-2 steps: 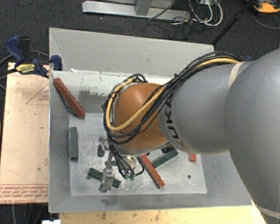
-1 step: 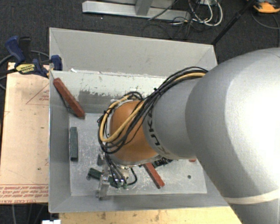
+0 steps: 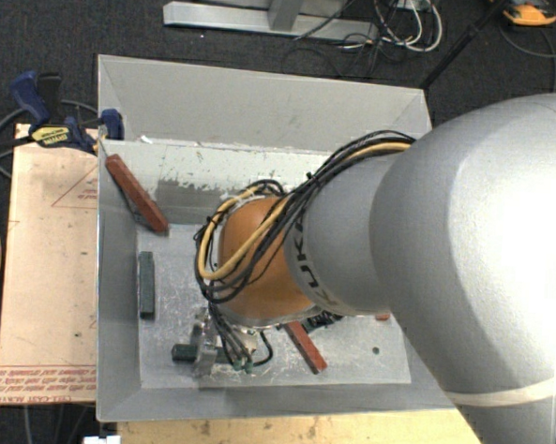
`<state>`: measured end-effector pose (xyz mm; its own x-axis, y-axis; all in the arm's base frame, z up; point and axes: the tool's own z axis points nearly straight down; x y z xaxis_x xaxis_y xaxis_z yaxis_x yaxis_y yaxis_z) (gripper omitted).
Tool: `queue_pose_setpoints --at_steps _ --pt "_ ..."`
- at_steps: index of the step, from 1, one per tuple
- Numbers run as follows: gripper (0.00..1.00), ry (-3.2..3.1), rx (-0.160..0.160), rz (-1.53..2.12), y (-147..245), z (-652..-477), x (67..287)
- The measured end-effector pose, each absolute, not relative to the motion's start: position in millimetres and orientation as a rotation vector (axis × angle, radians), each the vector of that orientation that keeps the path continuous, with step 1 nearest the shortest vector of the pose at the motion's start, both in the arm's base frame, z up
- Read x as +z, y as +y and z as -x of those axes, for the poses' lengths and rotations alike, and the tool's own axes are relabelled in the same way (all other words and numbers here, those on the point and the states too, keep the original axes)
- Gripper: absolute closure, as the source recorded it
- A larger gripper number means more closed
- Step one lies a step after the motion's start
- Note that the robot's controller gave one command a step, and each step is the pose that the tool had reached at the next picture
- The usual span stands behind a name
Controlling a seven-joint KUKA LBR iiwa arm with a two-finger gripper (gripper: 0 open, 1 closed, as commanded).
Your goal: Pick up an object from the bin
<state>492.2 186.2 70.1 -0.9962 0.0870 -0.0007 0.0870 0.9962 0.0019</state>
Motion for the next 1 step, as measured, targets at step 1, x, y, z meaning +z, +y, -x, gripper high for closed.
queue_pose_setpoints --at_steps 1 --pt "1.00 3.132 0.006 -0.095 178.9 -483.8 235.1"
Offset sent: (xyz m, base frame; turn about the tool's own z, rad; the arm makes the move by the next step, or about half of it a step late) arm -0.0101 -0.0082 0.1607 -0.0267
